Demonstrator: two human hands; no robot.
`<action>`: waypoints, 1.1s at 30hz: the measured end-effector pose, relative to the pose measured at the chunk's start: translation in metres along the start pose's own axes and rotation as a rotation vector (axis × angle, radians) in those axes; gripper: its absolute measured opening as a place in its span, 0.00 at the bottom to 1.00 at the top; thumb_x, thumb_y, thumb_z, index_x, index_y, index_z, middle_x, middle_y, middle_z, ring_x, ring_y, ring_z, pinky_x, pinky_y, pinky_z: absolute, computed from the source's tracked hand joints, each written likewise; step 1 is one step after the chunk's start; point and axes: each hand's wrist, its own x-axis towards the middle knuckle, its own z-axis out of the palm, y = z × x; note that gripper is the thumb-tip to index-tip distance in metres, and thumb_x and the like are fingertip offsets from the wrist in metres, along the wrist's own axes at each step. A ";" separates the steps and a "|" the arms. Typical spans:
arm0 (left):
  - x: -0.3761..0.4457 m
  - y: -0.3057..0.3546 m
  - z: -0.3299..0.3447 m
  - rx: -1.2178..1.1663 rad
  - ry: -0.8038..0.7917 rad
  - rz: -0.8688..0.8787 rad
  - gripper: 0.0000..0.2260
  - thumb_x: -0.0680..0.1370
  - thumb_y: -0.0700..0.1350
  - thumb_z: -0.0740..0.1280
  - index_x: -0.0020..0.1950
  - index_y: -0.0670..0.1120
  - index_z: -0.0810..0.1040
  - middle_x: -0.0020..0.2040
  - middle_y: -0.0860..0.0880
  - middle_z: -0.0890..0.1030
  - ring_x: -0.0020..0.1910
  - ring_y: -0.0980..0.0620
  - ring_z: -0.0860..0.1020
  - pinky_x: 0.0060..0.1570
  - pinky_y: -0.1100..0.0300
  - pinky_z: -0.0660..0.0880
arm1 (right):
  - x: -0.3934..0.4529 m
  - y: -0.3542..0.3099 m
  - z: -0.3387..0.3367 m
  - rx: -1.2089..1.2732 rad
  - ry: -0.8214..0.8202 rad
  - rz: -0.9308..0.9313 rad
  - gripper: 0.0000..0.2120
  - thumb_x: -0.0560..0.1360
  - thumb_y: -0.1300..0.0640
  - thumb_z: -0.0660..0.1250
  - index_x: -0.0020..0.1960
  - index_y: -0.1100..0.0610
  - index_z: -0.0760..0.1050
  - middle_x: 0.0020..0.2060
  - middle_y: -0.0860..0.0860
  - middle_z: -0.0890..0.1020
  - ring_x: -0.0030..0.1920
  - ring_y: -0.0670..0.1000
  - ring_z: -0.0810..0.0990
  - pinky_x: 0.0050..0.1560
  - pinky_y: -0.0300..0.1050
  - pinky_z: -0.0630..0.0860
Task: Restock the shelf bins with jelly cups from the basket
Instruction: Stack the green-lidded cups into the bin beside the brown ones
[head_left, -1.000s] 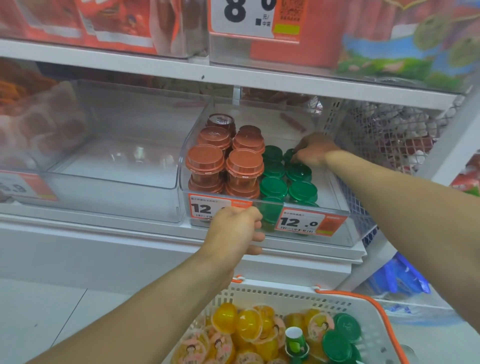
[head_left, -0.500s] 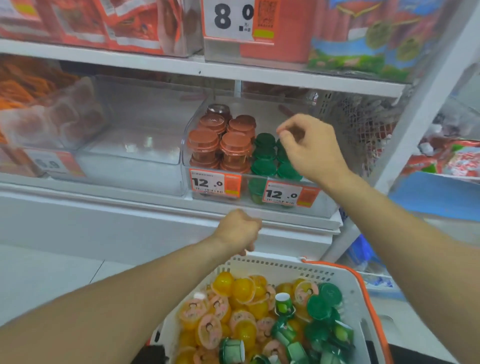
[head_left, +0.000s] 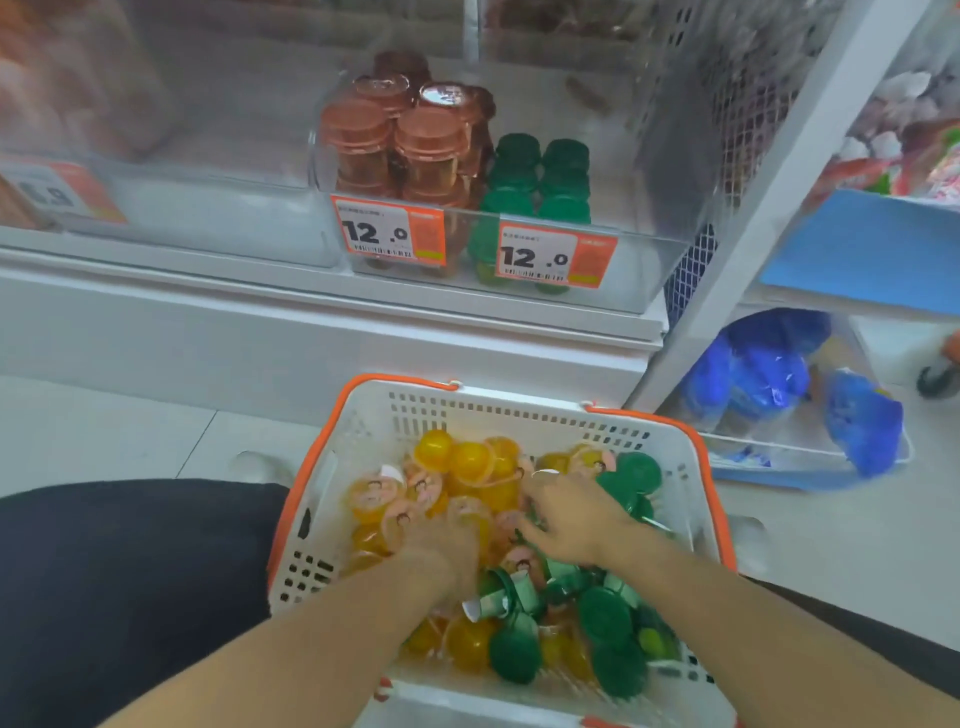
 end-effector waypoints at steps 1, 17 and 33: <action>0.005 -0.007 0.012 0.053 -0.001 -0.004 0.38 0.76 0.52 0.71 0.80 0.48 0.55 0.77 0.44 0.62 0.74 0.36 0.63 0.70 0.40 0.64 | 0.000 0.006 0.007 0.008 -0.055 0.042 0.14 0.77 0.43 0.61 0.53 0.52 0.71 0.48 0.51 0.77 0.45 0.51 0.76 0.46 0.49 0.76; 0.008 -0.039 0.020 -0.655 0.203 -0.039 0.14 0.67 0.54 0.77 0.45 0.49 0.80 0.42 0.52 0.80 0.42 0.54 0.78 0.39 0.61 0.76 | 0.027 -0.002 0.030 0.281 -0.145 0.400 0.15 0.70 0.44 0.71 0.47 0.51 0.72 0.38 0.48 0.78 0.39 0.49 0.78 0.39 0.44 0.77; -0.038 -0.062 -0.069 -1.942 -0.417 0.229 0.32 0.73 0.68 0.64 0.57 0.39 0.80 0.39 0.40 0.77 0.34 0.42 0.76 0.29 0.59 0.74 | 0.038 -0.036 -0.059 1.532 0.188 0.314 0.15 0.78 0.55 0.65 0.62 0.59 0.71 0.46 0.61 0.84 0.38 0.52 0.79 0.34 0.45 0.68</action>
